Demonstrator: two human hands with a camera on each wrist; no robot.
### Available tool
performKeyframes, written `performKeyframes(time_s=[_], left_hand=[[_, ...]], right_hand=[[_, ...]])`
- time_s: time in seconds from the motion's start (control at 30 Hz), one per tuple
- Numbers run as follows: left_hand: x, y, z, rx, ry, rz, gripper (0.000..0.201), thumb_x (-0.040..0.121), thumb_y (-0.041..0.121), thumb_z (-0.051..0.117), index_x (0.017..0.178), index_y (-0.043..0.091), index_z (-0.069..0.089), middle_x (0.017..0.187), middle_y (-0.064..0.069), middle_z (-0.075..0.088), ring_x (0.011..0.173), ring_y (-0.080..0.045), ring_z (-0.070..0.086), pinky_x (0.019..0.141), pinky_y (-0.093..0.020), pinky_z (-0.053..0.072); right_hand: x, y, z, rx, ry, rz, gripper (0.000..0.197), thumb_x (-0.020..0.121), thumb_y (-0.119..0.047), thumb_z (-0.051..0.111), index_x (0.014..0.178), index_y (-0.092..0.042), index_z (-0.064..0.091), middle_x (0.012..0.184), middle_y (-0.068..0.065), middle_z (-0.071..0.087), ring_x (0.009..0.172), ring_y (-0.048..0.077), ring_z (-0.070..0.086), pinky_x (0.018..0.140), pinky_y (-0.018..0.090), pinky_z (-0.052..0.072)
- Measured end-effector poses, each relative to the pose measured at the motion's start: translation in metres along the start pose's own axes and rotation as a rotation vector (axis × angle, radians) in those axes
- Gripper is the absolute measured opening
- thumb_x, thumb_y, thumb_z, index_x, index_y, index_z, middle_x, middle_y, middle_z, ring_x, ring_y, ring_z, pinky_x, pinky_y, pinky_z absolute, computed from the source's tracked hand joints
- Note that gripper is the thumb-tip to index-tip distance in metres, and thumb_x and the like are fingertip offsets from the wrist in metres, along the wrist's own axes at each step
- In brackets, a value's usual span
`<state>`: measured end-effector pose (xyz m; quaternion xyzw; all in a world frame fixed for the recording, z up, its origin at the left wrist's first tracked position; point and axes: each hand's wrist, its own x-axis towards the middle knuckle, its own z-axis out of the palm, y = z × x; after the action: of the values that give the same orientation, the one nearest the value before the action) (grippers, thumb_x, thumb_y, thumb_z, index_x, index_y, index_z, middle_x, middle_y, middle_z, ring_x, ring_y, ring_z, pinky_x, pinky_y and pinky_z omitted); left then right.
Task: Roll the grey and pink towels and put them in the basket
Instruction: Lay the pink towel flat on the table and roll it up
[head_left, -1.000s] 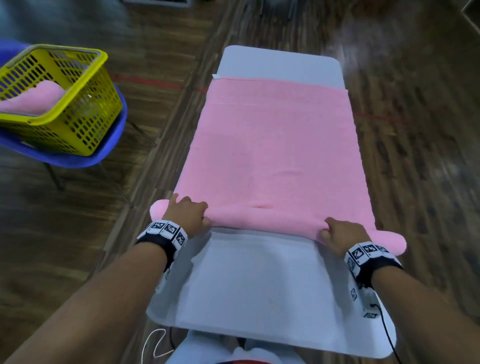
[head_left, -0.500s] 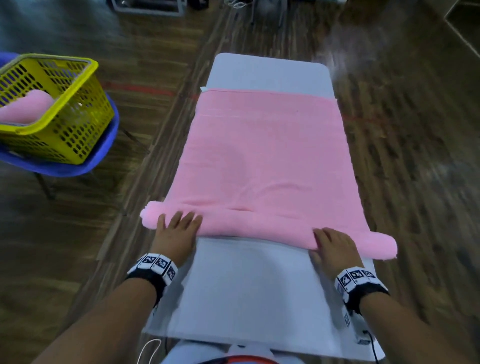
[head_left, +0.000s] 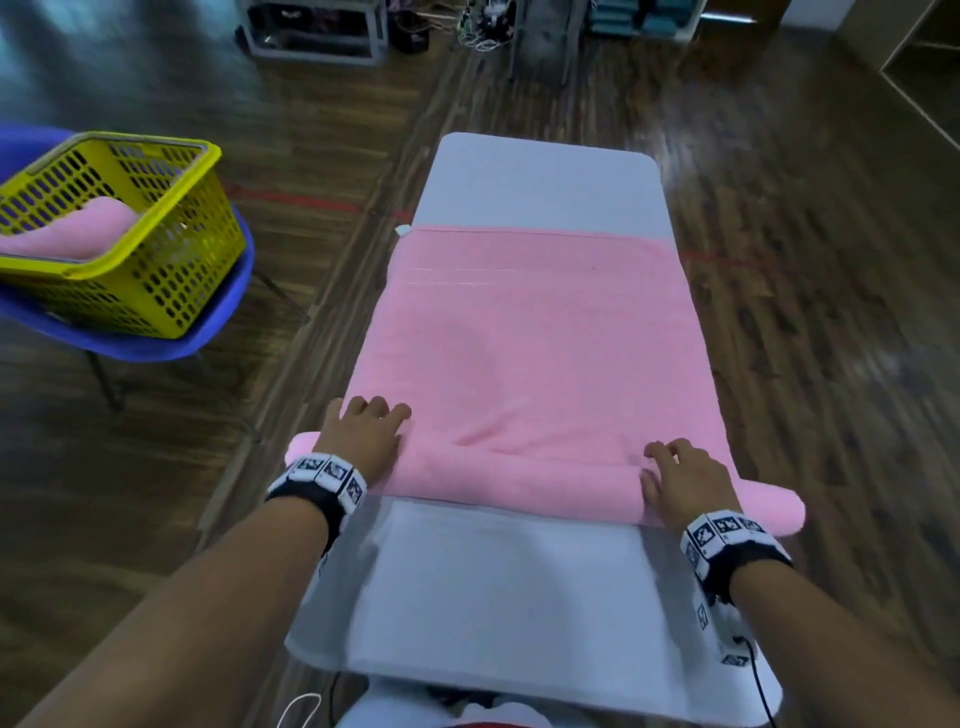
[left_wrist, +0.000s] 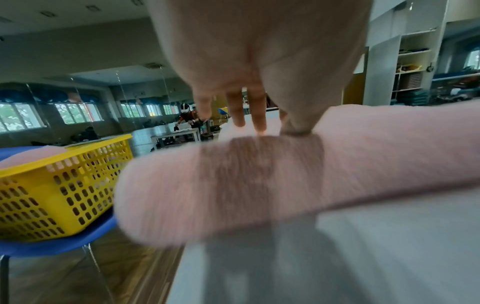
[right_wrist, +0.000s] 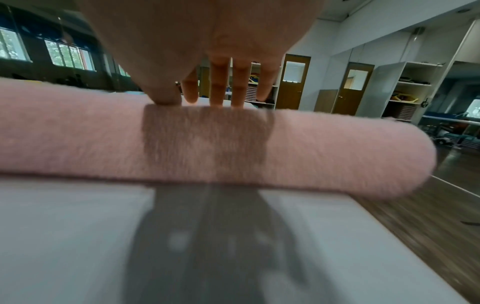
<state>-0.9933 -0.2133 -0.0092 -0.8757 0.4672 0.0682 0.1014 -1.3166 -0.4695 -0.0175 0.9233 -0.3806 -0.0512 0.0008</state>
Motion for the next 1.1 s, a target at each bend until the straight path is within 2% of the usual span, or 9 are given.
performKeyframes(time_s=[0.13,0.27,0.33,0.47,0.53,0.7,0.9,1.0,1.1], left_hand=[[-0.041,0.004,0.028,0.018,0.104,0.118,0.033,0.085,0.033,0.047,0.115,0.026,0.058,0.112,0.0,0.065,0.106,-0.028,0.055,0.106,-0.053,0.027],[-0.059,0.003,0.035,-0.023,-0.02,0.085,0.055,0.082,0.047,0.05,0.133,0.028,0.05,0.135,0.007,0.055,0.125,-0.024,0.048,0.11,-0.055,0.021],[-0.051,0.001,0.028,0.01,-0.074,0.086,0.051,0.086,0.043,0.048,0.136,0.03,0.044,0.138,0.009,0.053,0.13,-0.022,0.042,0.111,-0.052,0.018],[-0.024,0.003,-0.002,0.015,-0.156,0.032,0.028,0.087,0.041,0.041,0.108,0.026,0.051,0.105,0.0,0.066,0.114,-0.024,0.05,0.111,-0.053,0.017],[-0.017,0.005,-0.012,-0.049,-0.217,-0.033,0.031,0.085,0.04,0.039,0.111,0.028,0.049,0.103,-0.004,0.065,0.113,-0.024,0.051,0.111,-0.054,0.015],[-0.029,0.009,0.002,0.065,0.049,-0.038,0.045,0.097,0.034,0.037,0.141,0.033,0.031,0.133,-0.001,0.052,0.123,-0.027,0.045,0.111,-0.054,0.019],[-0.05,0.011,0.029,0.011,-0.128,0.018,0.068,0.084,0.039,0.051,0.145,0.032,0.023,0.149,0.003,0.036,0.137,-0.025,0.029,0.111,-0.057,0.015],[-0.04,0.009,0.016,0.01,-0.123,0.031,0.046,0.086,0.035,0.049,0.131,0.03,0.04,0.128,0.002,0.056,0.125,-0.025,0.041,0.112,-0.057,0.016],[-0.024,0.007,-0.004,-0.042,-0.184,-0.023,0.031,0.085,0.04,0.043,0.113,0.027,0.049,0.102,-0.002,0.066,0.112,-0.025,0.052,0.113,-0.056,0.012]], right_hand=[[-0.031,0.0,0.021,-0.021,-0.076,-0.048,0.042,0.09,-0.054,0.043,0.118,-0.026,0.057,0.112,0.001,0.059,0.1,0.023,0.056,0.09,0.037,0.042],[-0.038,0.0,0.022,-0.012,-0.102,-0.074,0.054,0.083,-0.054,0.052,0.13,-0.027,0.05,0.124,-0.003,0.057,0.112,0.021,0.053,0.101,0.035,0.037],[-0.031,0.001,0.014,-0.052,-0.126,-0.08,0.045,0.085,-0.045,0.05,0.127,-0.028,0.049,0.121,-0.005,0.058,0.108,0.02,0.055,0.099,0.035,0.037],[-0.005,-0.005,-0.009,-0.052,-0.274,-0.037,0.023,0.09,-0.04,0.04,0.107,-0.026,0.047,0.107,-0.001,0.066,0.096,0.023,0.061,0.083,0.033,0.04],[0.001,-0.007,-0.015,-0.026,-0.312,-0.007,0.02,0.091,-0.04,0.039,0.104,-0.025,0.045,0.101,0.003,0.068,0.088,0.025,0.062,0.074,0.03,0.041],[-0.019,-0.005,0.002,-0.036,-0.028,-0.095,0.031,0.095,-0.04,0.044,0.123,-0.03,0.053,0.12,-0.001,0.059,0.104,0.024,0.058,0.089,0.034,0.04],[-0.043,-0.01,0.024,-0.035,-0.173,-0.057,0.056,0.087,-0.053,0.048,0.137,-0.029,0.035,0.139,-0.007,0.045,0.129,0.019,0.042,0.111,0.044,0.025],[-0.029,-0.008,0.013,-0.071,-0.24,-0.038,0.045,0.089,-0.041,0.049,0.131,-0.029,0.036,0.13,-0.004,0.053,0.122,0.021,0.047,0.11,0.045,0.025],[-0.01,-0.01,-0.004,-0.014,-0.271,-0.008,0.022,0.089,-0.038,0.043,0.107,-0.027,0.043,0.106,0.0,0.067,0.093,0.022,0.057,0.095,0.037,0.034]])
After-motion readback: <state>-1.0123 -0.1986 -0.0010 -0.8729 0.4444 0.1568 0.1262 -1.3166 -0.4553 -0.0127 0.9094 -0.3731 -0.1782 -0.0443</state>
